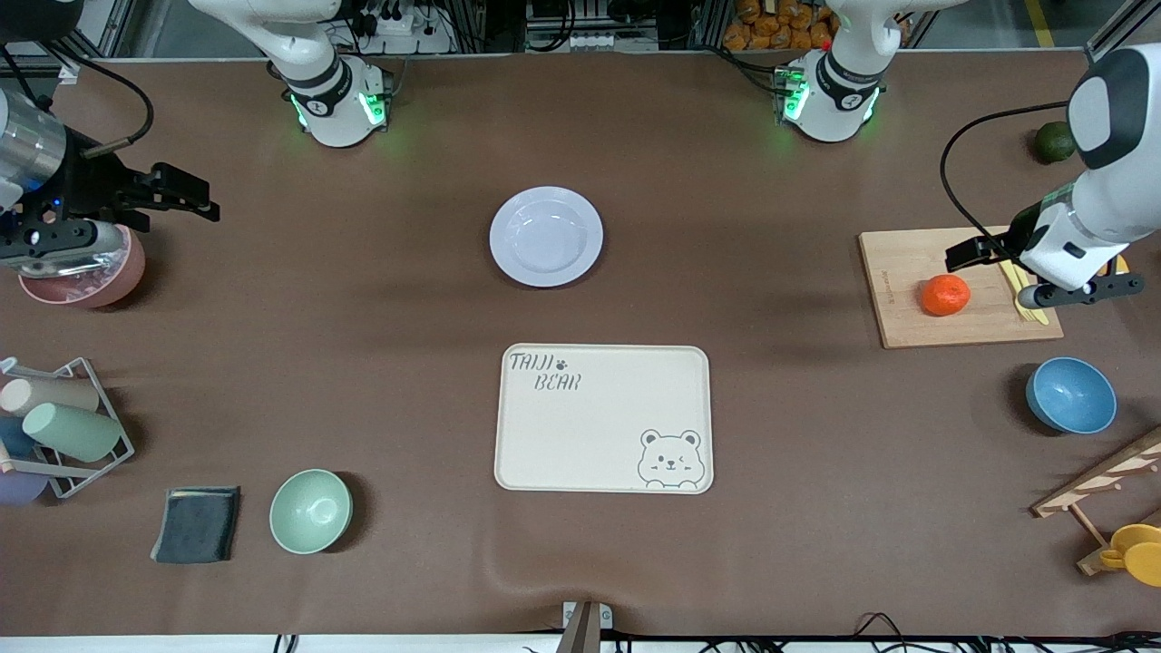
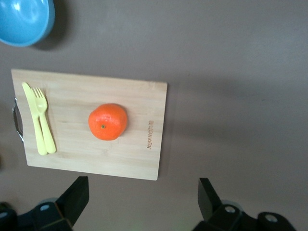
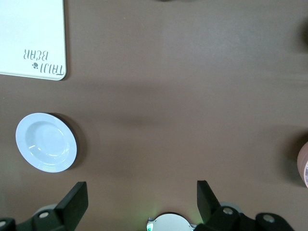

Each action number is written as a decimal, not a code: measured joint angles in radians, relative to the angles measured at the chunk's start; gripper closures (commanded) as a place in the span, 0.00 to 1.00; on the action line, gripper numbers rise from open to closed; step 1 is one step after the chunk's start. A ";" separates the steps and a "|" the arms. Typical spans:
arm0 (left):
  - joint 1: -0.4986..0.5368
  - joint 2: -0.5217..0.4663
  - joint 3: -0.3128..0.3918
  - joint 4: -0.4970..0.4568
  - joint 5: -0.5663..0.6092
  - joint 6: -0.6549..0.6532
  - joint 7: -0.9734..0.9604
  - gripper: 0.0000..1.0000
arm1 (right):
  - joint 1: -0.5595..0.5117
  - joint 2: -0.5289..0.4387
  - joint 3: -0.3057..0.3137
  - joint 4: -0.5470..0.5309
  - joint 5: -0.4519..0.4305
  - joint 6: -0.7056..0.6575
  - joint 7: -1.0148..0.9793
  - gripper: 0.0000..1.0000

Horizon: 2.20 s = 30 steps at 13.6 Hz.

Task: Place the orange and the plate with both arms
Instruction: 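Lower the left gripper and grasp the orange while the right gripper advances, then carry the orange to the white plate while the right gripper approaches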

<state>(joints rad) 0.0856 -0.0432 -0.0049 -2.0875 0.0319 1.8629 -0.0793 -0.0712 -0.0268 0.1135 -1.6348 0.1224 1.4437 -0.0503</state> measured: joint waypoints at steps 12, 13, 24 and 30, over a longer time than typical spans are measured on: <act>0.138 0.140 -0.001 -0.303 0.099 0.479 0.001 0.00 | 0.093 0.006 0.003 0.000 0.004 0.015 0.000 0.00; 0.142 0.166 -0.001 -0.303 0.099 0.502 0.001 0.00 | 0.099 0.006 0.003 0.001 0.005 0.015 0.000 0.00; 0.154 0.257 -0.001 -0.281 0.103 0.565 0.024 0.00 | 0.196 0.014 0.009 0.000 0.058 0.079 0.001 0.00; 0.161 0.260 0.000 -0.260 0.124 0.537 0.052 0.00 | 0.215 0.181 0.009 -0.017 0.098 0.186 0.000 0.00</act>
<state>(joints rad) 0.2463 0.2163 -0.0047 -2.3471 0.1557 2.4002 -0.0272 0.1441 0.1543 0.1224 -1.6517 0.2200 1.6296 -0.0499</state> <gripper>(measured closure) 0.000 0.000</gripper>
